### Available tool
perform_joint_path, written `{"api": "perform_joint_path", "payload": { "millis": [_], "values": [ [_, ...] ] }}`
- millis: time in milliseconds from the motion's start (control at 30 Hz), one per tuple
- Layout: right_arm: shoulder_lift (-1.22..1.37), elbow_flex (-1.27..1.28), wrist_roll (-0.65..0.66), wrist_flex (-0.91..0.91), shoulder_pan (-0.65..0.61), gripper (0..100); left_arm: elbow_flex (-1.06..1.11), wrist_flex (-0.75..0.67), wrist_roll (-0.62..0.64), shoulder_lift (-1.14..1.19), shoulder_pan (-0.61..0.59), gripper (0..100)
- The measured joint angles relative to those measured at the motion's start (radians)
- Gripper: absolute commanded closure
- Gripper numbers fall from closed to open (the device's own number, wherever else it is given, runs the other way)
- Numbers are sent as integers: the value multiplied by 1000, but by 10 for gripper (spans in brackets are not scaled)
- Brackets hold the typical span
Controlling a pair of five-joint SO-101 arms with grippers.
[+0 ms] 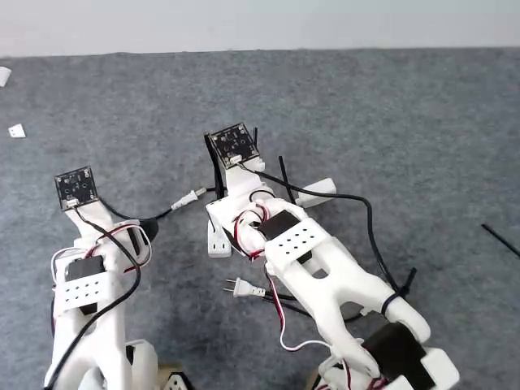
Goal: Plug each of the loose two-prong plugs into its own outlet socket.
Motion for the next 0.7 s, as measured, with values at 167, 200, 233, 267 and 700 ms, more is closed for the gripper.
{"api": "perform_joint_path", "payload": {
  "millis": [167,200,233,267,700],
  "values": [
    [2,0,0,0,-3,991,0,0,0,0,0,705],
    [3,0,0,0,-6,991,0,0,0,0,0,705],
    [3,0,0,0,-6,991,0,0,0,0,0,705],
    [6,0,0,0,-6,991,0,0,0,0,0,705],
    [77,-49,0,-2,-26,991,0,0,0,0,0,705]
  ]
}}
